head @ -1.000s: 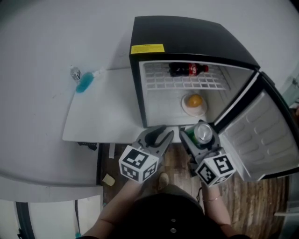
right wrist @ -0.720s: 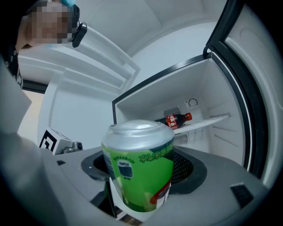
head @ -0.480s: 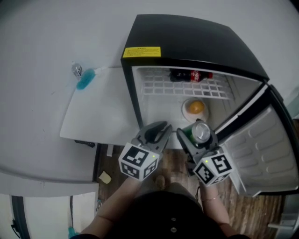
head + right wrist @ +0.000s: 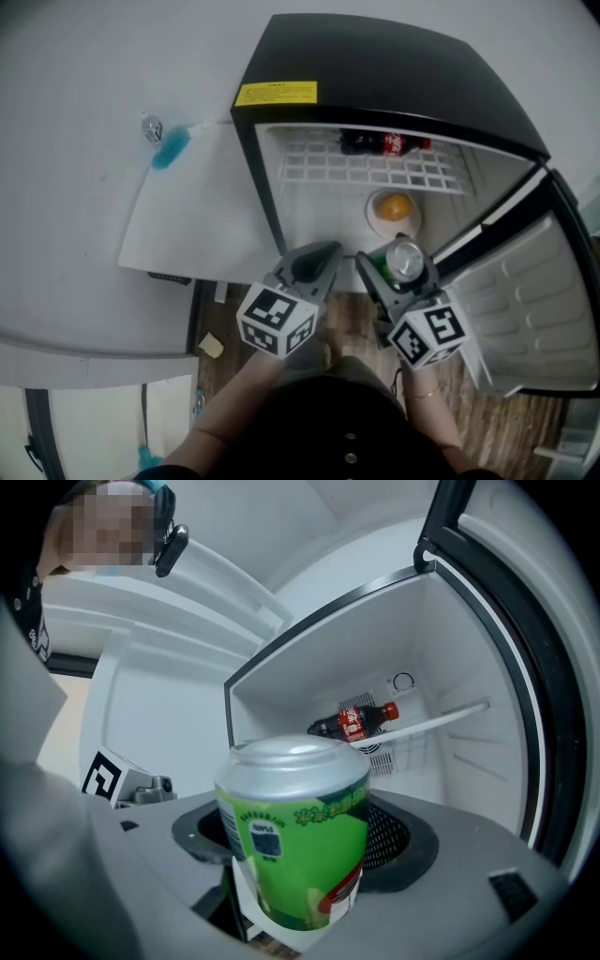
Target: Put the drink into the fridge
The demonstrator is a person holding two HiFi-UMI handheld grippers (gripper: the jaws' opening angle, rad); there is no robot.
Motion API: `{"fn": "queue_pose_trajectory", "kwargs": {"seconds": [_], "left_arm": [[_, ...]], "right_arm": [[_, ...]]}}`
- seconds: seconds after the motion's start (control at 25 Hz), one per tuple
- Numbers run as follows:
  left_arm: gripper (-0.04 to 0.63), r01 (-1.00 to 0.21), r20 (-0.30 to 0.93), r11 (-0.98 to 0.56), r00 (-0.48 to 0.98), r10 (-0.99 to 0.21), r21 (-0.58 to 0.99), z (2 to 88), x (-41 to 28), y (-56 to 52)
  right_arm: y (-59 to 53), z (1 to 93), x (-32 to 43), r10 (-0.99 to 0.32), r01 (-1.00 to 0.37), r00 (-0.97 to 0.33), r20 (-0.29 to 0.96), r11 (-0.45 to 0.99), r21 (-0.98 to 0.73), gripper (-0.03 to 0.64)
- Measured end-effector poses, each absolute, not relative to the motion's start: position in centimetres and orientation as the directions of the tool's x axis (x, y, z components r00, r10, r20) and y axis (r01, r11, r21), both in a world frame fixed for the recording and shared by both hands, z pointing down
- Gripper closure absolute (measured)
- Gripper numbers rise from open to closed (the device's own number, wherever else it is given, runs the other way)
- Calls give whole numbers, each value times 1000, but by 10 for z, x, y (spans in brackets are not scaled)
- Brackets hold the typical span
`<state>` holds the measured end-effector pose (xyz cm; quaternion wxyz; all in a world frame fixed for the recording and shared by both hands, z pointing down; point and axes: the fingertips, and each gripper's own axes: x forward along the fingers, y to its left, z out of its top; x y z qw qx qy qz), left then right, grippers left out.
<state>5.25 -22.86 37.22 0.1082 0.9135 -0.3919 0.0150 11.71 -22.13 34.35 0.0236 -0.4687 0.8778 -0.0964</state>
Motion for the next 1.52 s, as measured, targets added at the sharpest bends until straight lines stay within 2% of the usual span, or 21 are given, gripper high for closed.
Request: {"fn": "queue_pose_trajectory", "kwargs": {"seconds": [0.44,1.32,1.52], "left_arm": [[589,-711,145,-682,703,-697,171,372,41,-239],[589,-733,219,-636,680,-700,244,436,41,-266],[588,-755,225,-612,654,-722,233,448,39,-273]], "right_arm": [[-239,352,106,-818,-816,-569,80,551,-174,267],[-289,407,83,-783,-799,-601,161,596,-81,268],[-303,423,86,-798,-815,-579,169,570,-99,267]]}}
